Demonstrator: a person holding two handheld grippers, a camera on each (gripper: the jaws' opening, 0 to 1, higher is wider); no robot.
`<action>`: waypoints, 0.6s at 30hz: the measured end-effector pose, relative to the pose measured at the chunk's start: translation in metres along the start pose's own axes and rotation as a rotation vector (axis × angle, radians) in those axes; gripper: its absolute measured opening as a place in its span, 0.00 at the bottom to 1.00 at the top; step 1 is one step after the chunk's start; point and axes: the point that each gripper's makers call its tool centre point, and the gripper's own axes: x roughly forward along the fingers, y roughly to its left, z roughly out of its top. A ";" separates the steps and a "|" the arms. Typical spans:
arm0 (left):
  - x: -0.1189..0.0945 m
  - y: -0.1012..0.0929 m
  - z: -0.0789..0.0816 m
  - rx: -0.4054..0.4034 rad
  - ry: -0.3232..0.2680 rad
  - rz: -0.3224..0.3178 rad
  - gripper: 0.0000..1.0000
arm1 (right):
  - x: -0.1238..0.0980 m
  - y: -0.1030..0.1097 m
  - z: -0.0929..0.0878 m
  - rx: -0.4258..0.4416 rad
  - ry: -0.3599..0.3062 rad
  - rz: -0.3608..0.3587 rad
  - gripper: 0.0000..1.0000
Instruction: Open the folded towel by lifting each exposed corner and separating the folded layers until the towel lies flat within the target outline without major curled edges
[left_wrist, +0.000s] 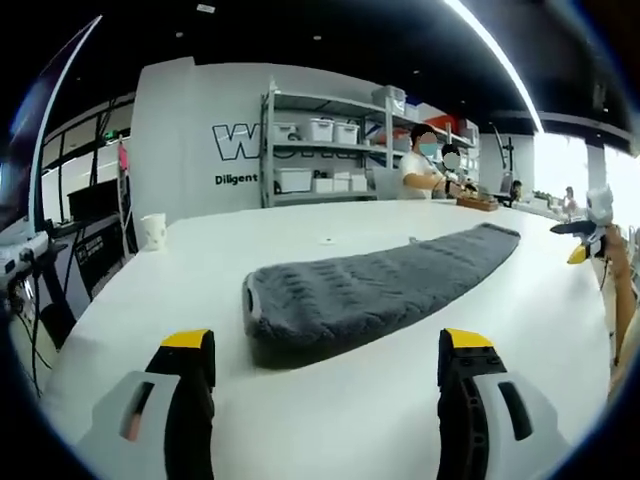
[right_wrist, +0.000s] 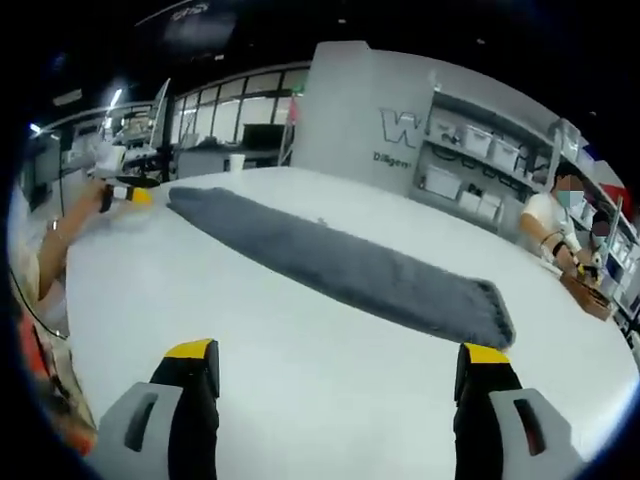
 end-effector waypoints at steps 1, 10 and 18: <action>0.002 -0.001 0.007 -0.007 -0.016 -0.007 0.91 | 0.001 0.000 0.002 0.012 -0.010 0.002 0.98; 0.029 0.005 0.032 -0.020 0.021 -0.036 0.83 | 0.011 0.013 -0.006 0.031 0.012 0.053 0.98; 0.057 0.032 0.029 -0.025 0.119 -0.008 0.78 | 0.003 0.019 0.008 0.058 -0.057 0.063 0.95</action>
